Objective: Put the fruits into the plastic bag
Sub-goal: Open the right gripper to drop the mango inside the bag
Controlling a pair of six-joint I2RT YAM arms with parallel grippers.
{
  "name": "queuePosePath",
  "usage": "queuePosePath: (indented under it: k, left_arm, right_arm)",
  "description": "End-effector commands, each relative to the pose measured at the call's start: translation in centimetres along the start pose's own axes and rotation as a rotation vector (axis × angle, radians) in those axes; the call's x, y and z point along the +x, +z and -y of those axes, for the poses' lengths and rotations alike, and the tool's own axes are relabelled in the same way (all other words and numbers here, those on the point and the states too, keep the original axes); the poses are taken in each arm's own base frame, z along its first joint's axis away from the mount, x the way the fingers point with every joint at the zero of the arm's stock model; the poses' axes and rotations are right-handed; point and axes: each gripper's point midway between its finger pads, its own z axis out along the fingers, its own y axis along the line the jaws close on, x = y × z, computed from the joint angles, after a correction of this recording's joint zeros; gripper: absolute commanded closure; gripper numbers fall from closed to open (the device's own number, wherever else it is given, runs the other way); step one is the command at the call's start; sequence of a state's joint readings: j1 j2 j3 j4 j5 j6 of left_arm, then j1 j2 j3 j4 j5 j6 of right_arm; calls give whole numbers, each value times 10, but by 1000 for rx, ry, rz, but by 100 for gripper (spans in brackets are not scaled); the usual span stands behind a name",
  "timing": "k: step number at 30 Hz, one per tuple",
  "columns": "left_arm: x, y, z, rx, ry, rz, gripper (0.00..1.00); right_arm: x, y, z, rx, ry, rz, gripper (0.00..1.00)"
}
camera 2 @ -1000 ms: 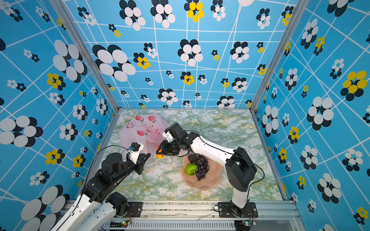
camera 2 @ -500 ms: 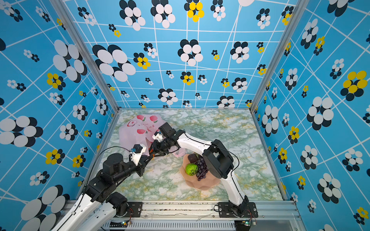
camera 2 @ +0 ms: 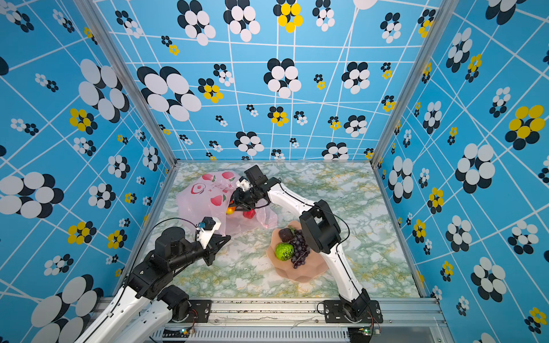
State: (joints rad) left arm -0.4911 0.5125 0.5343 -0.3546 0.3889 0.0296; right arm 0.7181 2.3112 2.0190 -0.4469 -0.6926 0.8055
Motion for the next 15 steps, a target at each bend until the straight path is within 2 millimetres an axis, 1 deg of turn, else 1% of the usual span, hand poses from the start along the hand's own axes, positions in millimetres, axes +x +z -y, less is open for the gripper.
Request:
queuePosePath:
  k: [1,3,5,6,7,11,12,15]
  left_arm:
    - [-4,-13,2,-19,1,0,100]
    - [0,-17,0,-39,-12,8,100]
    - [0,-19,-2,-58,-19,27,100]
    - [-2,-20,-4,-67,-18,37,100]
    - [-2,-21,-5,-78,-20,43,100]
    - [1,-19,-9,-92,-29,26,100]
    - [2,-18,-10,-96,-34,21,100]
    - [3,-16,-14,-114,-49,7,100]
  right_arm:
    - [-31,-5,14,153,-66,154,58]
    - [-47,-14,24,231,-76,220,55]
    - [-59,-22,30,287,-89,268,52]
    - [-63,-25,31,300,-93,284,47]
    - [-66,-28,31,310,-95,295,40]
    - [-71,-36,28,330,-123,315,18]
    - [-71,-38,28,337,-129,318,14]
    - [-70,-45,25,345,-140,317,10]
